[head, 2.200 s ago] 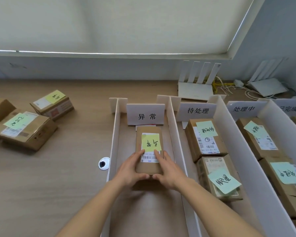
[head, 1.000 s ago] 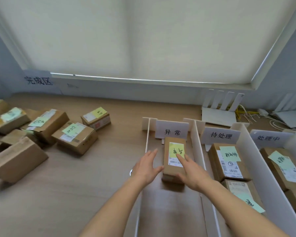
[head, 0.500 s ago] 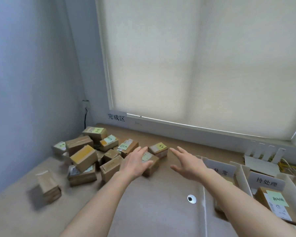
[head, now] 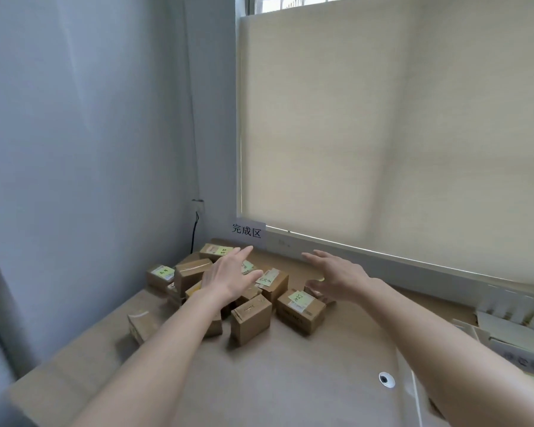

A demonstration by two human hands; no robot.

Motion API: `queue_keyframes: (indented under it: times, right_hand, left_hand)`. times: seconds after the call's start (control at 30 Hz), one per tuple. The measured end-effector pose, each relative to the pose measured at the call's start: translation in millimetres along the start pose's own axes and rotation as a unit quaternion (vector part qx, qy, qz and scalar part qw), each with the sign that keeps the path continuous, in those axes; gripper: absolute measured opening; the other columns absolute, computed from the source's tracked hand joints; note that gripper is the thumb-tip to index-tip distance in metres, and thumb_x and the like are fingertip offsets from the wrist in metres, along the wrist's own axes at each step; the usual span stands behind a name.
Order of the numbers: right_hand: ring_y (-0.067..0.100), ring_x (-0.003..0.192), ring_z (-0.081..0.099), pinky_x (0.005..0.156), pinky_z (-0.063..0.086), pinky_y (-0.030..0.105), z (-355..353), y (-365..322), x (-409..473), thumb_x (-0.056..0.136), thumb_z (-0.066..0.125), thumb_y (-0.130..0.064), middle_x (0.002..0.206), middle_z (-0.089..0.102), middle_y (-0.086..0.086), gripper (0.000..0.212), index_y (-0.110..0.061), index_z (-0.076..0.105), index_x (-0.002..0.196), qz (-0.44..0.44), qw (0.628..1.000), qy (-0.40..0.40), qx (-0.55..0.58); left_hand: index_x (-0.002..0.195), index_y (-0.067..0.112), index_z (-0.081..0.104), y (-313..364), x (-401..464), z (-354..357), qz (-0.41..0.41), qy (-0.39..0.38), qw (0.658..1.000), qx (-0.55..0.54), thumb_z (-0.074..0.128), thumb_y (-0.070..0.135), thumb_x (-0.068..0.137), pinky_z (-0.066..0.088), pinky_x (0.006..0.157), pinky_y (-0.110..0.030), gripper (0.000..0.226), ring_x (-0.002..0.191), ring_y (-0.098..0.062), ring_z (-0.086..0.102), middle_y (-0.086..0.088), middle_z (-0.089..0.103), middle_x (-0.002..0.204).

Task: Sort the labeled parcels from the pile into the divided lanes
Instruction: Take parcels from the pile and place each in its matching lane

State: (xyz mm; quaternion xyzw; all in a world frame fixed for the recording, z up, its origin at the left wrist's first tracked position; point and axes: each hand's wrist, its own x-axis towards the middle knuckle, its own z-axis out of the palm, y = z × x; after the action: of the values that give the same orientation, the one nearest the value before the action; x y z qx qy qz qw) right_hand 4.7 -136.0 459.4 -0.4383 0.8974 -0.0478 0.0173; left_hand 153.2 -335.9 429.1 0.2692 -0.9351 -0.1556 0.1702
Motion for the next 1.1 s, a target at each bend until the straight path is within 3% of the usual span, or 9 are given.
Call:
queue_keyframes:
  times: [0.27,0.43,0.67,0.93,1.1]
  right_hand:
    - [0.019,0.148,0.034,0.106,0.041,0.039,37.2,30.0,56.2,0.1,0.054,-0.05,0.168,0.018,-0.012,0.07,-0.042,0.018,0.16,0.016,0.999,-0.028,-0.024]
    - [0.018,0.149,0.033,0.108,0.041,0.041,110.8,75.2,114.7,0.099,0.054,-0.052,0.168,0.019,-0.012,0.07,-0.044,0.019,0.159,0.044,0.997,-0.07,0.0]
    - [0.021,0.15,0.031,0.109,0.041,0.042,229.6,158.3,187.1,0.099,0.053,-0.052,0.169,0.015,-0.007,0.073,-0.041,0.016,0.16,0.076,0.984,-0.16,0.013]
    - [0.021,0.151,0.029,0.11,0.043,0.043,325.9,232.7,255.1,0.101,0.051,-0.053,0.169,0.015,-0.005,0.071,-0.041,0.015,0.16,0.091,0.971,-0.22,0.005]
    - [0.023,0.151,0.028,0.11,0.042,0.043,377.6,254.4,290.0,0.102,0.05,-0.051,0.17,0.011,-0.004,0.072,-0.039,0.011,0.161,0.092,0.969,-0.226,0.024]
  left_hand:
    - [0.154,0.036,0.027,-9.9,47.5,58.1,-0.006,-0.018,1.0,-0.024,0.055,0.06,0.093,0.046,0.101,-0.042,0.072,0.14,-0.022,0.04,0.004,0.033,0.159]
    - [0.153,0.04,0.025,-14.2,93.1,144.6,-0.004,-0.065,0.997,-0.042,0.054,0.065,0.09,0.048,0.101,-0.044,0.074,0.139,-0.021,0.042,0.007,0.035,0.158]
    - [0.153,0.044,0.026,-26.8,158.3,293.4,-0.038,-0.172,0.982,-0.072,0.054,0.057,0.094,0.031,0.115,-0.047,0.067,0.148,-0.023,0.026,0.0,0.027,0.162]
    - [0.154,0.047,0.015,-45.4,198.9,427.5,-0.043,-0.239,0.969,-0.034,0.046,0.062,0.095,0.041,0.105,-0.041,0.069,0.144,-0.027,0.034,-0.001,0.026,0.162]
    - [0.155,0.046,0.005,-63.2,215.1,488.7,-0.055,-0.286,0.956,-0.03,0.045,0.066,0.093,0.037,0.11,-0.043,0.076,0.147,-0.027,0.027,-0.005,0.02,0.164]
